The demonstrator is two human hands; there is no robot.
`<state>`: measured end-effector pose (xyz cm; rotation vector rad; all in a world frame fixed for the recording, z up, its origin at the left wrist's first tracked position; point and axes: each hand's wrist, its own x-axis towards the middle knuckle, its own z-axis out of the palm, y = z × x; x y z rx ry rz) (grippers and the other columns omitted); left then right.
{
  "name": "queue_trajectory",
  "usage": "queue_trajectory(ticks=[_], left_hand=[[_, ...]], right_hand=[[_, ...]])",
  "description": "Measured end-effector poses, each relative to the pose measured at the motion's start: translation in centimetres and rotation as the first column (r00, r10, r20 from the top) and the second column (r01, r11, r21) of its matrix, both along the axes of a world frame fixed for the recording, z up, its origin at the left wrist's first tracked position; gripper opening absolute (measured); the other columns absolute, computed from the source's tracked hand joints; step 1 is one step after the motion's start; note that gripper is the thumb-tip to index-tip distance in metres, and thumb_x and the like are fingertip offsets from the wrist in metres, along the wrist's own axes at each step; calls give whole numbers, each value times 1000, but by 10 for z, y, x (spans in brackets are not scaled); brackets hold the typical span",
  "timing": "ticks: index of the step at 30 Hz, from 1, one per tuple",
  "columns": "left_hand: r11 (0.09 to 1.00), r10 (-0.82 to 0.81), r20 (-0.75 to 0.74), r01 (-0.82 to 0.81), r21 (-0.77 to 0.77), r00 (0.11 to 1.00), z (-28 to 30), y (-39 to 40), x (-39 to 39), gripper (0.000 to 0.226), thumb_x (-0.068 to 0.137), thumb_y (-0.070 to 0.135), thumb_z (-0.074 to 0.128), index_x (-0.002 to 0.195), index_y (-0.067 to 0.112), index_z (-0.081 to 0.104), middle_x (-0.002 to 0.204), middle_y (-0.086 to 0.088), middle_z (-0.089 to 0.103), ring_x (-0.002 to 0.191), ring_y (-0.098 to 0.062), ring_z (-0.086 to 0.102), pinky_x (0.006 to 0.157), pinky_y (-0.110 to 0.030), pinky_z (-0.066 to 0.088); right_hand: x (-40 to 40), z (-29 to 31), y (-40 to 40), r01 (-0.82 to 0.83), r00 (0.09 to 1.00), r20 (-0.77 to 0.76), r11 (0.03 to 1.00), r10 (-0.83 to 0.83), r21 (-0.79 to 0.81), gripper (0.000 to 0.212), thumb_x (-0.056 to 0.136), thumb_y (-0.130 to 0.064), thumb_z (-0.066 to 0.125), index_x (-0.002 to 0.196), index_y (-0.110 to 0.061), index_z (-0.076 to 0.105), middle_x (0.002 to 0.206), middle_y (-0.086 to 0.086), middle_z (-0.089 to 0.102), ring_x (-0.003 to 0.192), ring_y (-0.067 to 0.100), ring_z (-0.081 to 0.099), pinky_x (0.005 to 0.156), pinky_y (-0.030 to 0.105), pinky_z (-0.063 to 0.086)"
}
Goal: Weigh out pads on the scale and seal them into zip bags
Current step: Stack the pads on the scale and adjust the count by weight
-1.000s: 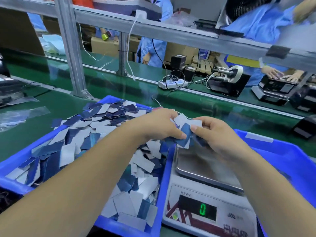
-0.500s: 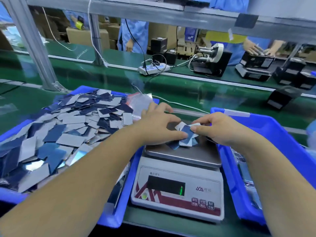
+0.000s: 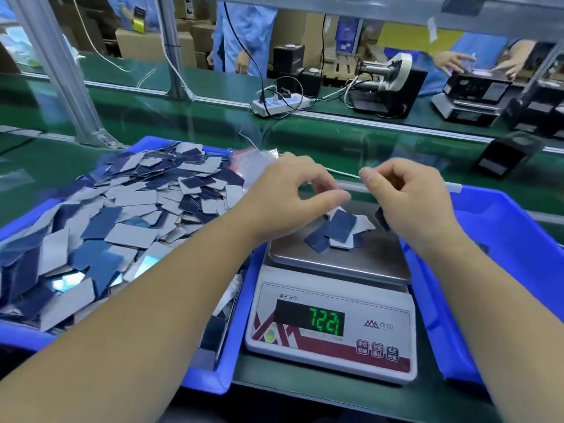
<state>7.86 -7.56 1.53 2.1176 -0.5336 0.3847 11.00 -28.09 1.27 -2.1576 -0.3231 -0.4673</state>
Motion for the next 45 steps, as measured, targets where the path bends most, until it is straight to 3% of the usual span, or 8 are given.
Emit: queue_trajectory(ticks=[5,11,18,24,31,37,41,45], left_hand=[[991,-115,66,110,75,991,0,-15,-8,20,77,37,84,89,24,73,77,19,64,88,-13,52,82,-29,44],[981,-191,48,193,-24,980,-2,-16,-10,16,81,13,79,79,25,68,73,8,66,72,-6,58,67,-19,46],[987,-56,-62,45,-157,997,1,7,5,18,77,13,56,69,28,60,55,21,54,55,2,46,56,-10,36],[961,203,-195,-233,-150,960,4,52,24,18,68,27,45,63,10,45,55,11,37,57,-11,32,56,-29,25],[951,301,-474,-295,90,827,4,72,20,29,75,36,53,57,21,36,54,10,32,48,-11,25,57,-31,21],[938,344,-395,-330,105,852,1,70,24,35,83,27,61,63,6,40,55,6,32,49,-16,26,56,-29,25],[984,161,-195,-142,107,968,3,34,10,24,86,26,71,65,19,62,59,17,52,58,-1,47,56,-13,34],[967,-46,-105,70,245,993,0,4,3,20,84,45,76,81,26,70,78,11,57,83,-3,52,69,-15,39]], right_hand=[[-17,1,20,-83,965,256,992,57,91,25,89,-36,66,69,-26,56,56,-10,47,54,4,42,54,17,34],[-24,-1,24,-215,947,269,968,175,127,21,91,-31,65,72,-25,57,64,6,60,58,22,55,53,32,44],[-22,3,18,-276,952,166,955,257,107,15,94,-39,54,83,-29,58,67,-13,55,58,14,50,55,29,42],[-5,29,15,-291,928,174,932,330,-217,5,89,-28,63,93,-26,64,82,-11,62,75,8,54,65,11,41],[28,4,-6,-182,975,52,906,218,-381,10,93,-19,65,87,-27,64,79,-7,63,75,12,55,67,22,41],[24,7,-19,-322,943,-44,874,329,-364,11,84,-29,72,76,-34,67,79,-18,63,70,7,54,62,14,39],[21,11,-16,-421,906,-116,842,407,-338,10,80,-28,79,79,-33,71,78,-20,59,63,5,47,60,12,38],[20,12,-13,-470,882,-176,783,438,-408,21,74,-40,82,92,-39,70,86,-31,57,79,-5,54,68,8,38]])
